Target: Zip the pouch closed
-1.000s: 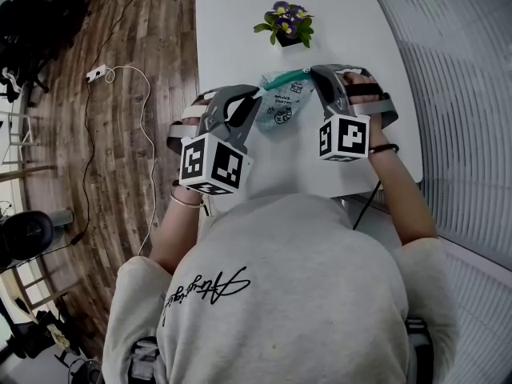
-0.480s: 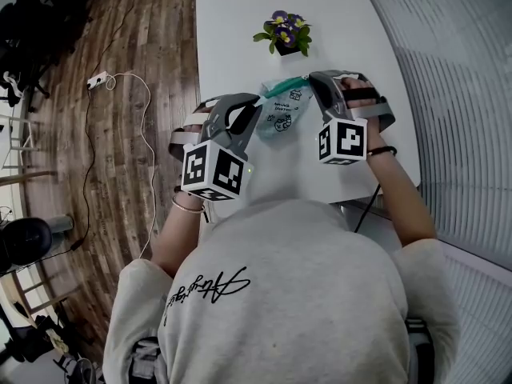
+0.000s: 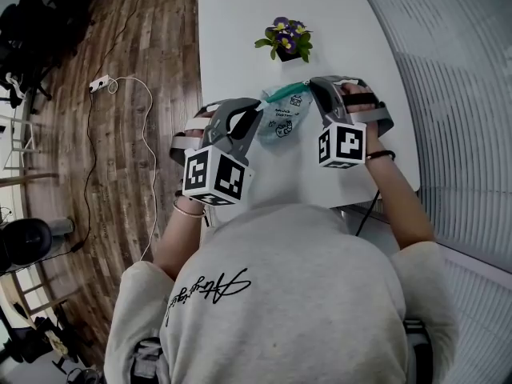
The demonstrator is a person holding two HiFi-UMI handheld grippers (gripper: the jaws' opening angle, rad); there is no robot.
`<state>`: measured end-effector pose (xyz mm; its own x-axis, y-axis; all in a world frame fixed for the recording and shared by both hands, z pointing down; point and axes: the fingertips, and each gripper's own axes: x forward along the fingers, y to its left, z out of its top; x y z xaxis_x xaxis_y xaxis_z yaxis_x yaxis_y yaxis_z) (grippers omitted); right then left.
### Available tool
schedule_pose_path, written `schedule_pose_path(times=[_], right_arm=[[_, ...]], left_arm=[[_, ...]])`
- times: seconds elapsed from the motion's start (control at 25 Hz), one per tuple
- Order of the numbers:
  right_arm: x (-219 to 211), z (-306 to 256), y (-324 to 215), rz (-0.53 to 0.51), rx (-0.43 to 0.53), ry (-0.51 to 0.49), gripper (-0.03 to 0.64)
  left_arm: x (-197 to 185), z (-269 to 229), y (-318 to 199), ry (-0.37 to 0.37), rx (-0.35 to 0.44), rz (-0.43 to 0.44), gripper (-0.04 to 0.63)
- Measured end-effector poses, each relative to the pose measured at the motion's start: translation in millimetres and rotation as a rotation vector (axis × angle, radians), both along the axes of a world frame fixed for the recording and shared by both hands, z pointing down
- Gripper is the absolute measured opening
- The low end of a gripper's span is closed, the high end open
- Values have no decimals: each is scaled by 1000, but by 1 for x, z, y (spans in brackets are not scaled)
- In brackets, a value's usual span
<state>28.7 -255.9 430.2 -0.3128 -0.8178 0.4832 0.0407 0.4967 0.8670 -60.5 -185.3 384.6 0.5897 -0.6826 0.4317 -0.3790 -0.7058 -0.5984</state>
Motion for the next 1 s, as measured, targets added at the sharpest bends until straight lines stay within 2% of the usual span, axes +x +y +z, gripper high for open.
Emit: schedule_pose_path(times=[0.32,1.0], right_arm=[[0,1,-2,2,3,2,5],[0,-3,-6,-10,40,-35,3]], left_arm=[[3,-2,4,0,1,25,11],[10,-16,10,60,-17,55,5]])
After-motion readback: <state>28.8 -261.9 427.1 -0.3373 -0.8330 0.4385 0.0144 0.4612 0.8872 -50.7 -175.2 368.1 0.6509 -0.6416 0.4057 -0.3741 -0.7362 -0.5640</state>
